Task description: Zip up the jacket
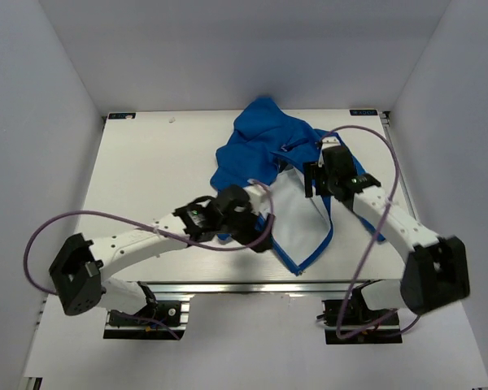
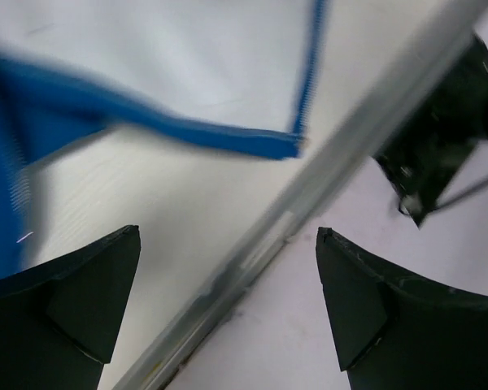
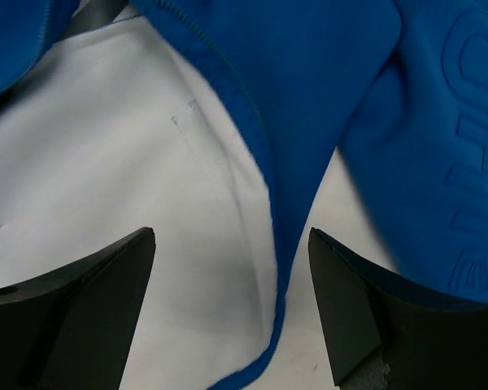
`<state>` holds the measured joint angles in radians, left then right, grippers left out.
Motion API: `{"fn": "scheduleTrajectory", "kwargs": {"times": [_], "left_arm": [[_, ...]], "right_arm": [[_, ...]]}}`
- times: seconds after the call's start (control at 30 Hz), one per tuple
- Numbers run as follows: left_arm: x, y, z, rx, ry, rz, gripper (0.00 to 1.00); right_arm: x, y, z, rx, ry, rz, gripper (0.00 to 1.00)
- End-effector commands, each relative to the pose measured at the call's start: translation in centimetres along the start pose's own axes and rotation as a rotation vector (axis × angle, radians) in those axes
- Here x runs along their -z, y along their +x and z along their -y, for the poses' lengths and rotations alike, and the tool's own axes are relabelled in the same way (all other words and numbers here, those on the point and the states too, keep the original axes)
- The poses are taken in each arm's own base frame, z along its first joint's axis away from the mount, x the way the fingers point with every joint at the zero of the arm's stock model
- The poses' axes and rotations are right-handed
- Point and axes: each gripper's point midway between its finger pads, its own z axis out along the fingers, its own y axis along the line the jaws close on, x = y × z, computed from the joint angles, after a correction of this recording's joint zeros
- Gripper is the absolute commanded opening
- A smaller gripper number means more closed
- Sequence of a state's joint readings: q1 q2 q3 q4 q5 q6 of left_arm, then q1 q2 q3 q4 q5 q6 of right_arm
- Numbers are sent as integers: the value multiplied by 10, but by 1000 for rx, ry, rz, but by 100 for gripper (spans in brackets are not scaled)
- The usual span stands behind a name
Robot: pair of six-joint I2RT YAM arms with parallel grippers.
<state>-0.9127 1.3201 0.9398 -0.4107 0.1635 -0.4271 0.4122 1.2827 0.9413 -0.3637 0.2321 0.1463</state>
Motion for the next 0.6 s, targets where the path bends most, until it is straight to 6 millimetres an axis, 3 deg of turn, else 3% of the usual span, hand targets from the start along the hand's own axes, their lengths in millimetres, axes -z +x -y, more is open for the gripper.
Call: {"fn": "scheduleTrajectory", "kwargs": {"times": [0.0,0.03,0.07,0.1,0.17,0.2,0.23,0.27,0.37,0.57], "left_arm": [[-9,-4,41,-257,26,6,98],[-23,5,61,-312,55,-22,98],[-33,7,70,-361,67,-25,98],[-42,10,75,-392,67,-41,98],[-71,26,96,-460,80,-104,98],[-81,31,100,-497,87,-132,98],[-85,31,122,-533,128,-142,98],[-105,49,117,-570,116,-201,98],[-133,60,116,-617,71,-250,95],[-150,80,110,-622,66,-324,83]], "right_arm": [[-28,-45,0,135,-87,52,81],[-34,-51,-4,139,-129,51,80],[-37,-73,-3,137,-140,84,80],[-56,-72,6,127,-136,55,80],[-65,-90,-6,125,-237,83,79],[-82,-82,-7,116,-271,48,78],[-86,-81,-19,117,-349,30,75],[-100,-83,-21,115,-364,10,73],[-118,-74,-26,93,-399,-56,69],[-117,-64,-46,59,-533,-75,50]]}}
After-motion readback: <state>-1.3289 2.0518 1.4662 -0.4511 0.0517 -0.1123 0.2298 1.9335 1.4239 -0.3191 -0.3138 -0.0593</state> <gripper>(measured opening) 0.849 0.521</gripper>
